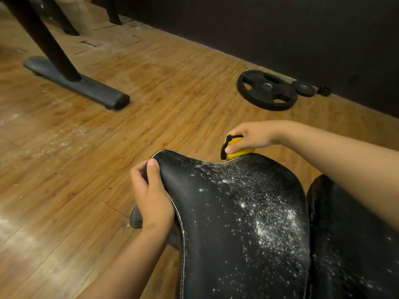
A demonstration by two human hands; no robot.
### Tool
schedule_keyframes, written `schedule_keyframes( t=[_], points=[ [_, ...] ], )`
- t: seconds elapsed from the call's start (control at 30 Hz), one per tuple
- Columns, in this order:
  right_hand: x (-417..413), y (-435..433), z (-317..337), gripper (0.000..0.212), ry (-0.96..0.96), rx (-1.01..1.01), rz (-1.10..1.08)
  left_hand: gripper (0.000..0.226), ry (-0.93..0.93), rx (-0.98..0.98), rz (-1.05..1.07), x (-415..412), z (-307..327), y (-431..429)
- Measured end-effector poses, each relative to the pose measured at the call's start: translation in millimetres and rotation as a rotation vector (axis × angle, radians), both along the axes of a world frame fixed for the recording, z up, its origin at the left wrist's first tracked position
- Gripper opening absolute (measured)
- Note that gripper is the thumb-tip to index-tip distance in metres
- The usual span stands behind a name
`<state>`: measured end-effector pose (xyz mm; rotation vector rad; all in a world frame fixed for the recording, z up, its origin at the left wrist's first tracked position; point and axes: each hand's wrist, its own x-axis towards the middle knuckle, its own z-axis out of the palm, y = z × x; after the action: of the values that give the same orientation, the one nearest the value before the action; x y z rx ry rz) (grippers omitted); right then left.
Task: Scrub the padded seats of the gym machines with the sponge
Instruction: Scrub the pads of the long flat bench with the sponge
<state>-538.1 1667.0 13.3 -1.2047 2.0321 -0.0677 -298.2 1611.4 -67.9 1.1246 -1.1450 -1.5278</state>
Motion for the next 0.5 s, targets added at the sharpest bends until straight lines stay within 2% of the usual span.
schedule_keyframes(
  t=[0.1,0.23,0.4,0.5],
  points=[
    [-3.2,8.8,-2.7,0.03,-0.013,-0.068,-0.049,0.017,-0.003,-0.018,0.007,-0.1,-1.0,0.8],
    [-20.8,39.8,-10.7,0.014,-0.082,-0.104,-0.247,0.021,-0.008,-0.027,0.007,0.3,-3.9,-0.9],
    [-36.9,86.2,-9.5,0.027,-0.09,-0.023,-0.402,0.022,-0.018,-0.037,-0.002,0.6,-4.9,-2.1],
    [-41.5,110.5,-6.4,0.025,0.003,0.056,-0.411,0.022,-0.018,-0.046,-0.017,0.9,-5.2,-1.4]
  ],
)
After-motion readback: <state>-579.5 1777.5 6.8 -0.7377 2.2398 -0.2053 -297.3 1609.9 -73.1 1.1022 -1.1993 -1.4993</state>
